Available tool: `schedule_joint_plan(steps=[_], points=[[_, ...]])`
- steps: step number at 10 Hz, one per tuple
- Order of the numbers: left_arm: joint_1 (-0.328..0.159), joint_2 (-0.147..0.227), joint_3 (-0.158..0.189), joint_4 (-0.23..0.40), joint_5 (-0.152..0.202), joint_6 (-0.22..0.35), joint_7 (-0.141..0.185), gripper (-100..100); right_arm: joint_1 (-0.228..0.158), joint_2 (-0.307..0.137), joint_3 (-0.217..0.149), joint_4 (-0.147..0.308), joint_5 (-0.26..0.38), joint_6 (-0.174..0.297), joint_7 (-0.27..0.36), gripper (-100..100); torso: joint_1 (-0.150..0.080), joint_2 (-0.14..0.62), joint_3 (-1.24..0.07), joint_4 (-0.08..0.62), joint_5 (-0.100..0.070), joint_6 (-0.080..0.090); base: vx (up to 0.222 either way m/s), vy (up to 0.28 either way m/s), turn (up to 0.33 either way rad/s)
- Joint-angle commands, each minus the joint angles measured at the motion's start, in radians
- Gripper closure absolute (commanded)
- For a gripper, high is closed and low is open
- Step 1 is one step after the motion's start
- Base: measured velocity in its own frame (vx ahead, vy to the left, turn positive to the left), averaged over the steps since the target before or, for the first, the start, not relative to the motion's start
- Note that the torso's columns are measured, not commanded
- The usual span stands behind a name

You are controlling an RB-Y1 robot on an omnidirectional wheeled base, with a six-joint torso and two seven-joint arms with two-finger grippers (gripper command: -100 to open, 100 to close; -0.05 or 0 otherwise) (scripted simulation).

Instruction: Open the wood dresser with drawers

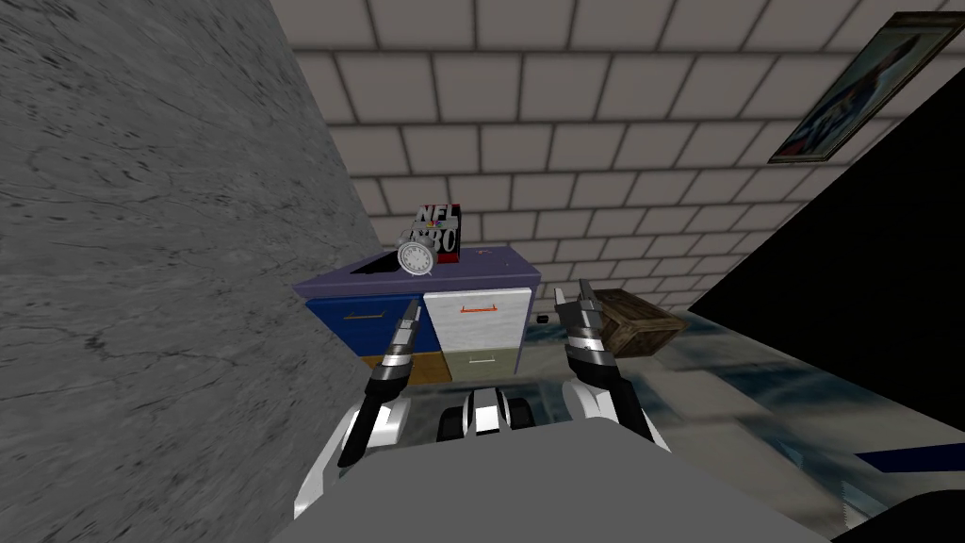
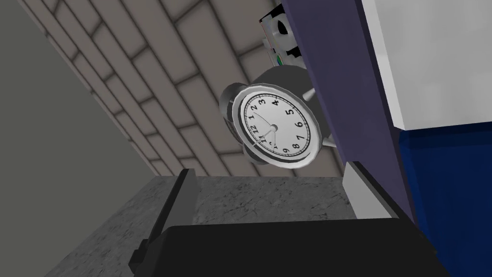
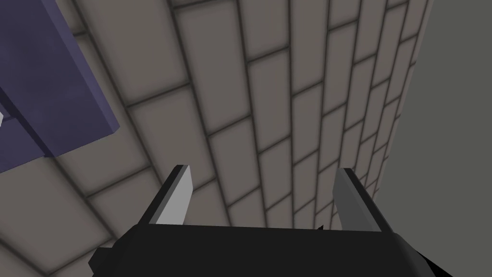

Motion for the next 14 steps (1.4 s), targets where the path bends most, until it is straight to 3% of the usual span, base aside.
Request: schedule_joint_plan(steps=[1, 11, 13, 14], points=[[-0.006, -0.003, -0.001, 0.053, -0.005, 0.006, -0.003, -100, 0.0, 0.0, 0.0, 0.0, 0.0, 0.0, 0.0, 0, 0.0, 0.0, 0.0, 0.0, 0.0, 0.0, 0.0, -0.061, -0.02], [-0.05, -0.039, -0.008, 0.255, -0.032, 0.07, -0.02, -100, 0.0, 0.0, 0.0, 0.0, 0.0, 0.0, 0.0, 0, -0.003, 0.001, 0.0, 0.0, -0.001, 0.0, 0.002, -0.08, -0.018], [-0.057, -0.074, -0.009, 0.291, -0.037, 0.082, -0.023, -100, 0.0, 0.0, 0.0, 0.0, 0.0, 0.0, 0.0, 0, 0.0, 0.001, 0.001, 0.0, 0.0, 0.0, -0.005, -0.073, -0.018], [-0.061, -0.108, -0.01, 0.309, -0.04, 0.088, -0.025, -100, 0.0, 0.0, 0.0, 0.0, 0.0, 0.0, 0.0, 0, 0.0, 0.001, 0.001, 0.0, 0.0, 0.0, -0.001, -0.063, -0.013]])
